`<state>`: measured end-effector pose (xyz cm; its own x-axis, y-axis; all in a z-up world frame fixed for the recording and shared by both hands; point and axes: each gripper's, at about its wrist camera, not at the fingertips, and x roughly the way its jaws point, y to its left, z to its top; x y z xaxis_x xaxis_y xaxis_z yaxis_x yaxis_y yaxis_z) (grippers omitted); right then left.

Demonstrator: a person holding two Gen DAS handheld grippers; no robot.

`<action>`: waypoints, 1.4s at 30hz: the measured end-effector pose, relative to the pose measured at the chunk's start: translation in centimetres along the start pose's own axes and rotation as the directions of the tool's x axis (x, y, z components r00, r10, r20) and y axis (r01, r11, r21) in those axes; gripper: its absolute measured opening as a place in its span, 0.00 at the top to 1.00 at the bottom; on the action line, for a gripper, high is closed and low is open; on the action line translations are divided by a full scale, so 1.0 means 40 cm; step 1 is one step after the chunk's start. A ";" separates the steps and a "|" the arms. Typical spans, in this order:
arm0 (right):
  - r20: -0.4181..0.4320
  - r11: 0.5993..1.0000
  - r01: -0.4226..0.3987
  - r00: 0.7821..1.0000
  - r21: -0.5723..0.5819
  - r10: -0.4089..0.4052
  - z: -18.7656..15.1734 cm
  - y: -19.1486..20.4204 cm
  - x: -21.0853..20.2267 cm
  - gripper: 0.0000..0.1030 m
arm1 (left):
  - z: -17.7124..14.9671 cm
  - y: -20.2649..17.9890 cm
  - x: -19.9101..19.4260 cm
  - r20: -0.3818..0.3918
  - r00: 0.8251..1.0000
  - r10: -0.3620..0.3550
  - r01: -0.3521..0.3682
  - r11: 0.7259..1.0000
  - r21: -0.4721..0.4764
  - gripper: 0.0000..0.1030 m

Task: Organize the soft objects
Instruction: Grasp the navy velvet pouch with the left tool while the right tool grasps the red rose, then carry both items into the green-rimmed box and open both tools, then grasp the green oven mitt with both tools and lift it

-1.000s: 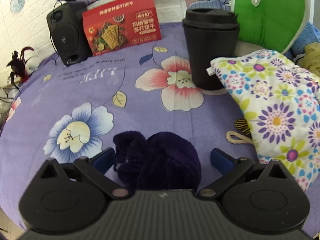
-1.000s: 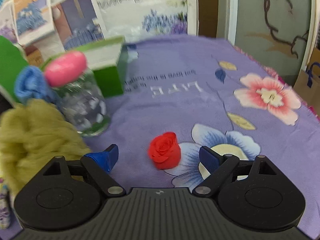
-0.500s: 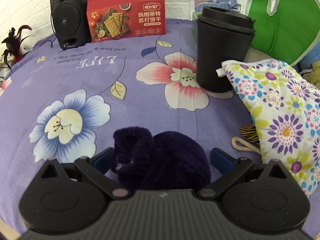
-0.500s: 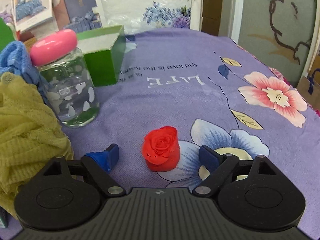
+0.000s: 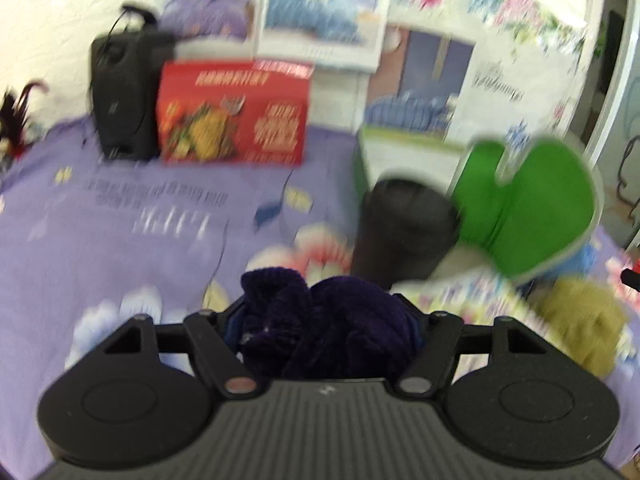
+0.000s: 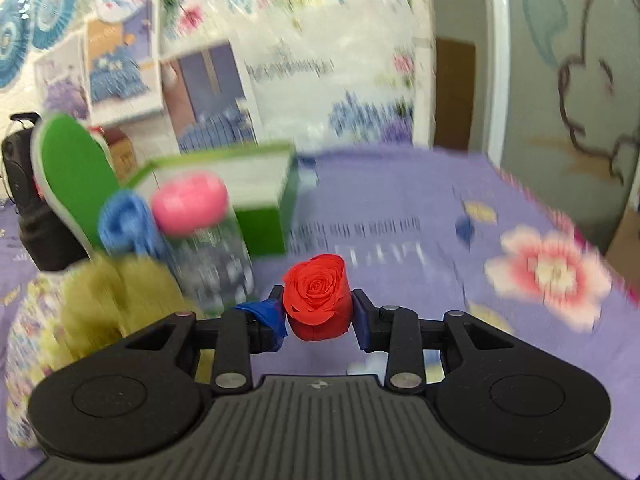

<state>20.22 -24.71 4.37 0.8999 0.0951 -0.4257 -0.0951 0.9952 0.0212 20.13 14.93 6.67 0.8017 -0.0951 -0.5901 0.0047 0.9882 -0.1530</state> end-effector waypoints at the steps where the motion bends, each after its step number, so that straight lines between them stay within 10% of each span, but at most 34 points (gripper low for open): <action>1: 0.025 1.000 -0.021 0.999 -0.013 0.022 0.041 0.004 0.005 0.83 | 0.047 -0.019 0.006 0.023 1.000 -0.017 0.017 1.000 0.013 0.32; 9: 0.043 0.982 -0.151 0.987 -0.115 0.157 0.320 0.064 0.238 0.82 | 0.400 -0.224 0.155 0.152 0.985 -0.082 0.060 0.987 0.148 0.25; 12: -0.051 0.969 -0.247 0.968 -0.016 0.246 0.351 0.063 0.352 0.78 | 0.453 -0.276 0.242 0.144 0.987 -0.065 0.036 0.979 0.199 0.00; 15: -0.055 0.958 -0.282 0.957 0.047 0.284 0.346 0.069 0.387 0.76 | 0.465 -0.288 0.282 0.134 0.989 -0.056 0.028 0.978 0.205 0.01; 32: 0.123 0.932 -0.362 0.926 0.019 0.357 0.202 0.143 -0.027 0.69 | 0.273 -0.163 0.033 0.169 0.985 0.015 -0.036 0.992 0.123 0.01; 42: -0.015 0.943 -0.332 0.943 -0.031 0.332 0.050 0.276 -0.101 0.66 | 0.122 -0.156 -0.052 0.032 0.999 -0.019 0.016 0.998 0.068 0.01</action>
<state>16.37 -14.07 8.12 0.8109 0.4198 -0.4078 -0.4021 0.9059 0.1331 21.35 9.56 12.74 0.8203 -0.1096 -0.5613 0.0582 0.9924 -0.1087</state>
